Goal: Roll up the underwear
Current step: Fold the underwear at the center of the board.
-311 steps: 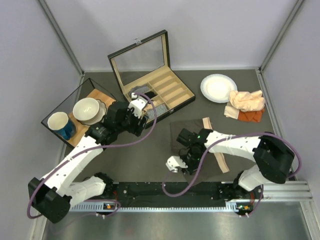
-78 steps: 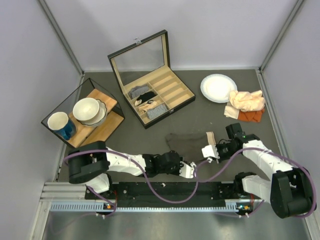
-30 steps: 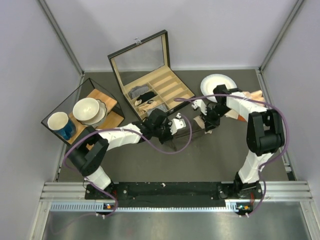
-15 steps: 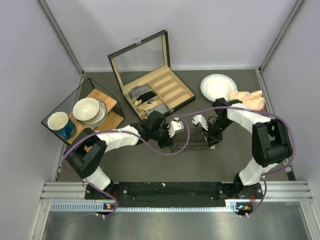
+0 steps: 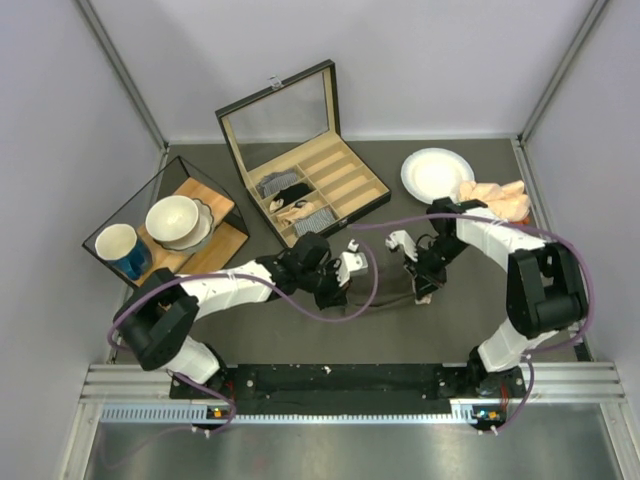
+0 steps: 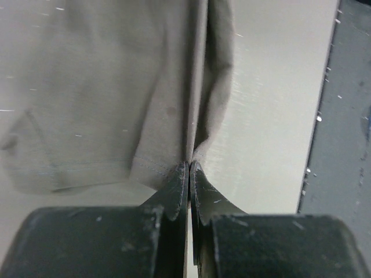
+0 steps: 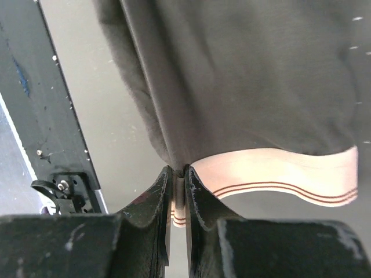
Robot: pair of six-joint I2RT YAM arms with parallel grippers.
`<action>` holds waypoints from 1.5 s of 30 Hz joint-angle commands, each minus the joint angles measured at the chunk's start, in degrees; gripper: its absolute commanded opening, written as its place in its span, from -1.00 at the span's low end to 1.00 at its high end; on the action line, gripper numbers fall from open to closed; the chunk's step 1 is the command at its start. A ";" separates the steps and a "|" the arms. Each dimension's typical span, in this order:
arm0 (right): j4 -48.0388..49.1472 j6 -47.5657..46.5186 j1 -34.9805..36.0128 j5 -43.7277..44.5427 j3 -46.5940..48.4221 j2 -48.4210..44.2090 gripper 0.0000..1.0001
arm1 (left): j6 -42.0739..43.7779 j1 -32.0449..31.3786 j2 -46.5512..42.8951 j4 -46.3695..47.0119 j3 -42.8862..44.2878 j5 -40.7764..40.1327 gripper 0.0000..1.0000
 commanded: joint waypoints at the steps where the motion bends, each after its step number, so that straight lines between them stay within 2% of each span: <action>1: 0.18 3.53 0.36 1.77 7.78 5.45 -0.91 | 0.09 3.16 2.79 -1.53 6.45 -2.44 -1.00; 11: 0.44 7.23 -0.96 3.01 19.20 15.91 -0.87 | -0.52 9.14 11.57 -4.08 13.93 -3.40 -1.00; 16: 2.11 8.37 -1.23 4.68 21.58 18.46 -0.81 | -0.69 10.19 15.00 -5.66 17.09 -5.25 -1.00; 17: 3.59 9.24 -1.14 4.94 21.76 18.73 -0.72 | -0.87 10.19 15.70 -5.75 17.36 -5.51 -1.00; 25: 15.02 17.07 -1.23 10.47 19.39 15.75 -0.46 | -5.69 10.55 16.33 -4.35 18.94 -14.64 -0.99; 27: 17.57 19.09 -1.23 11.88 17.73 13.65 -0.32 | -7.11 10.55 15.80 -3.12 18.77 -16.49 -0.85; 30: 21.70 21.55 -1.23 15.31 15.97 11.97 -0.28 | -9.22 10.55 14.57 -2.32 18.42 -20.01 -0.61; 32: 25.22 23.13 -1.23 18.03 14.65 10.39 -0.25 | -11.06 10.55 12.82 -1.88 17.98 -22.90 -0.35; 34: 26.71 24.01 -1.31 19.61 14.12 9.16 -0.24 | -11.59 10.55 10.98 -1.01 16.93 -24.32 -0.34; 37: 28.21 24.81 -1.40 19.36 13.85 8.19 -0.08 | -11.68 10.55 6.14 0.14 15.08 -27.57 -0.21; 42: 28.21 25.16 -2.01 17.25 14.73 6.52 0.02 | -13.88 10.55 -2.65 0.14 12.18 -27.49 -0.09; 44: 26.64 23.59 -2.45 13.49 15.78 6.51 0.04 | -15.63 10.55 -6.15 -0.21 10.16 -25.47 -0.09; 45: 23.24 22.36 -2.46 8.95 16.13 6.69 0.04 | -16.16 10.55 -7.39 -0.30 8.41 -24.42 -0.08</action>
